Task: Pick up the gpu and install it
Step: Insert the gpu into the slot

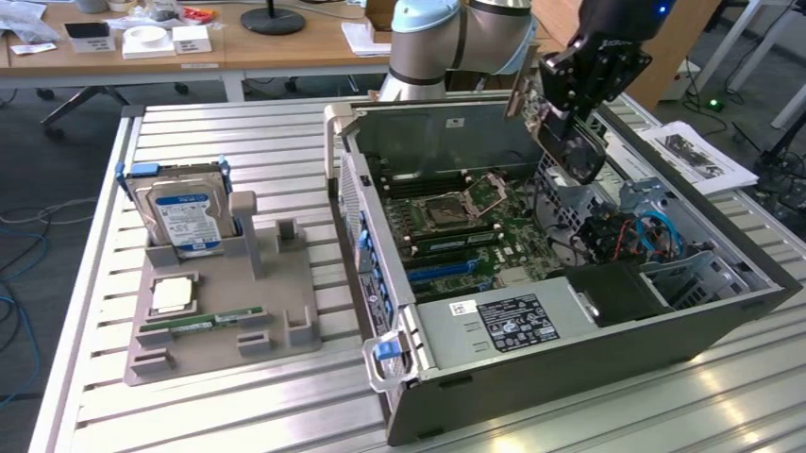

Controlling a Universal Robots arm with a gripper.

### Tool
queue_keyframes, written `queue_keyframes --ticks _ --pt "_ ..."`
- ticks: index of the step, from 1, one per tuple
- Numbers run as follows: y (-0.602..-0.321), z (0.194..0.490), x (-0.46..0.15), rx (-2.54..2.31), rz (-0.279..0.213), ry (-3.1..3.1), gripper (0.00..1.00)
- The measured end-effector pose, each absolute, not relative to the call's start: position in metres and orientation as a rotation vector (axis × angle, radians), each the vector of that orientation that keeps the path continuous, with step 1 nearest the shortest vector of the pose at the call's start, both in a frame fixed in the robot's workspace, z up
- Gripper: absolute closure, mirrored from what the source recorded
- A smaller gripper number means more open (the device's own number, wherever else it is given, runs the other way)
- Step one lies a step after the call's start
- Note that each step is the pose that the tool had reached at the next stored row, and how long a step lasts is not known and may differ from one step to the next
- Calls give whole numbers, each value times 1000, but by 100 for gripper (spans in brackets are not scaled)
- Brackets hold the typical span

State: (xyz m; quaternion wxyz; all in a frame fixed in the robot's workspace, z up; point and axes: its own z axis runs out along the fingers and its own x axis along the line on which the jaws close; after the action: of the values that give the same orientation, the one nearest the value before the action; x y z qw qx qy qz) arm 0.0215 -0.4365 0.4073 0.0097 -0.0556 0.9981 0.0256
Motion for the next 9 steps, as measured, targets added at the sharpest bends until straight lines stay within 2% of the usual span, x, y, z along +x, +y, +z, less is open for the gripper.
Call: queue_keyframes --ticks 9 --pt "-436 407 22 -374 82 3102 73"
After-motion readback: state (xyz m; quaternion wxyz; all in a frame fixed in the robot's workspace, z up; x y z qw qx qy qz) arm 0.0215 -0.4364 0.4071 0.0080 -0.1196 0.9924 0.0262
